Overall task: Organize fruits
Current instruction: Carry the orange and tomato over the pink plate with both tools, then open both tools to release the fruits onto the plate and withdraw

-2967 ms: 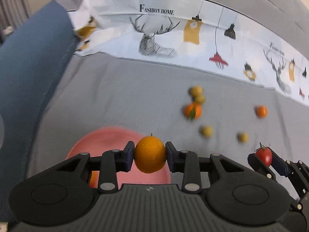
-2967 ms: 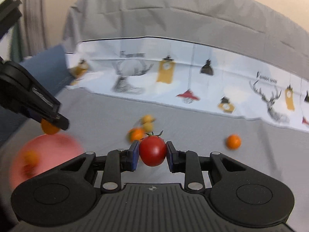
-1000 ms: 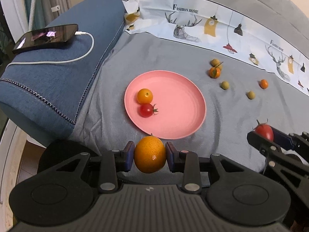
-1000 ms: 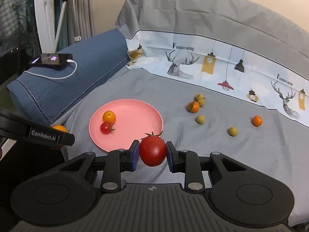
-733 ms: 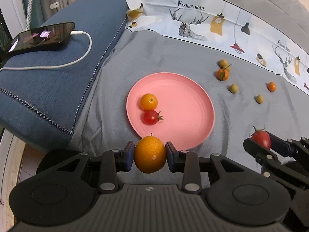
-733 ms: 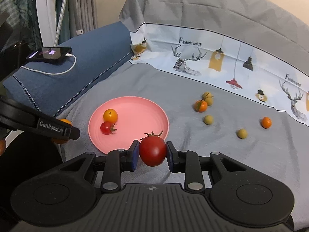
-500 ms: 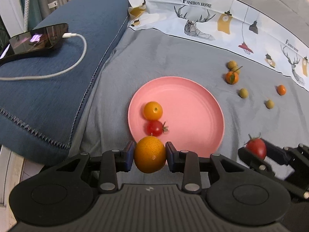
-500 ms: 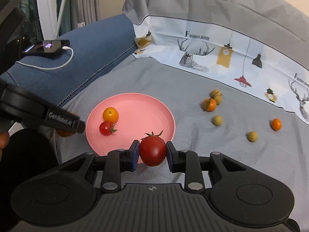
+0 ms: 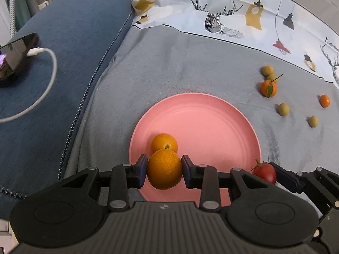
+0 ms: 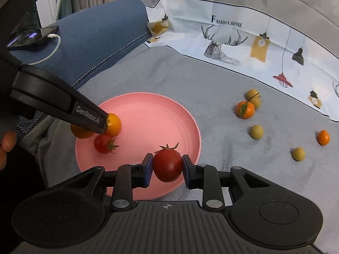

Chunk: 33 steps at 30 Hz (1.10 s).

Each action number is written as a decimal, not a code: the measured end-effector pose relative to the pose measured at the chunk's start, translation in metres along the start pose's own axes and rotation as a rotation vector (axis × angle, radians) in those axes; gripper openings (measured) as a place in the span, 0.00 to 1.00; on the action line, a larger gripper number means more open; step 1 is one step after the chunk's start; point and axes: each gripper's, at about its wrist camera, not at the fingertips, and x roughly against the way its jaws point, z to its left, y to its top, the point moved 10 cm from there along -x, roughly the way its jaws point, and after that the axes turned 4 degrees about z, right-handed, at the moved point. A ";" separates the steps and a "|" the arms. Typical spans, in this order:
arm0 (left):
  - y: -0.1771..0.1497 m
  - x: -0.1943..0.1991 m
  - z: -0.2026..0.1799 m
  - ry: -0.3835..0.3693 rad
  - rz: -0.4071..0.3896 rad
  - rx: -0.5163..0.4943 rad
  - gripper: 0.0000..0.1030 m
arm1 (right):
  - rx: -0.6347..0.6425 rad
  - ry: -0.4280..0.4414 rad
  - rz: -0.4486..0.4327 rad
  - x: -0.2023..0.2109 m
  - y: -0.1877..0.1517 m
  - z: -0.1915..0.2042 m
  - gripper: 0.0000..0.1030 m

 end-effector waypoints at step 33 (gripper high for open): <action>-0.036 0.044 0.015 0.080 -0.083 -0.057 1.00 | 0.007 -0.041 0.061 0.044 -0.031 0.014 0.95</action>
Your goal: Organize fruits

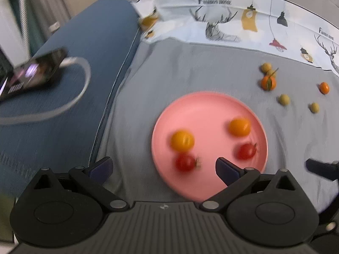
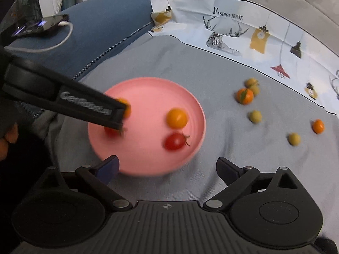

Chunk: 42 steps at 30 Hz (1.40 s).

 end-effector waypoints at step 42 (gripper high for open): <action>-0.062 0.168 0.003 0.063 -0.291 0.087 1.00 | -0.066 -0.113 -0.376 0.170 -0.023 -0.010 0.98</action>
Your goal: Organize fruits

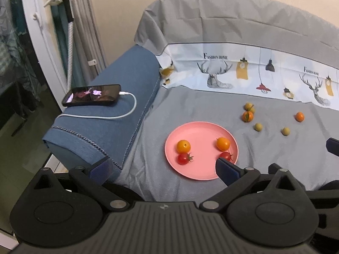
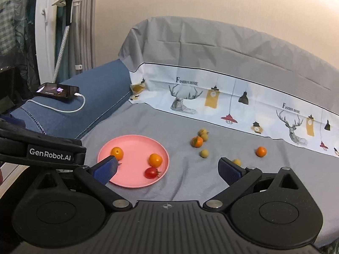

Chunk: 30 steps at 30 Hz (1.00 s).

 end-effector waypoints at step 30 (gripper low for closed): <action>-0.018 -0.042 -0.002 0.017 0.148 0.006 1.00 | -0.082 0.063 0.104 -0.037 -0.023 -0.012 0.99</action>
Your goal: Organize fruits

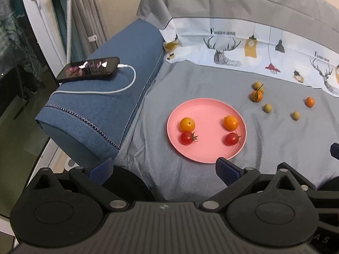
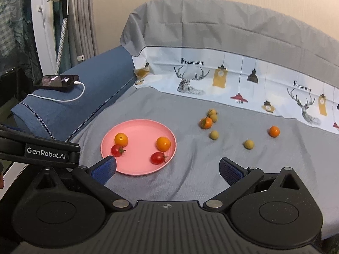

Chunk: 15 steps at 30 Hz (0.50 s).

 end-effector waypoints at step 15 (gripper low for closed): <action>0.015 -0.037 -0.011 0.024 0.086 -0.030 1.00 | -0.075 -0.007 0.063 -0.039 -0.004 -0.026 0.99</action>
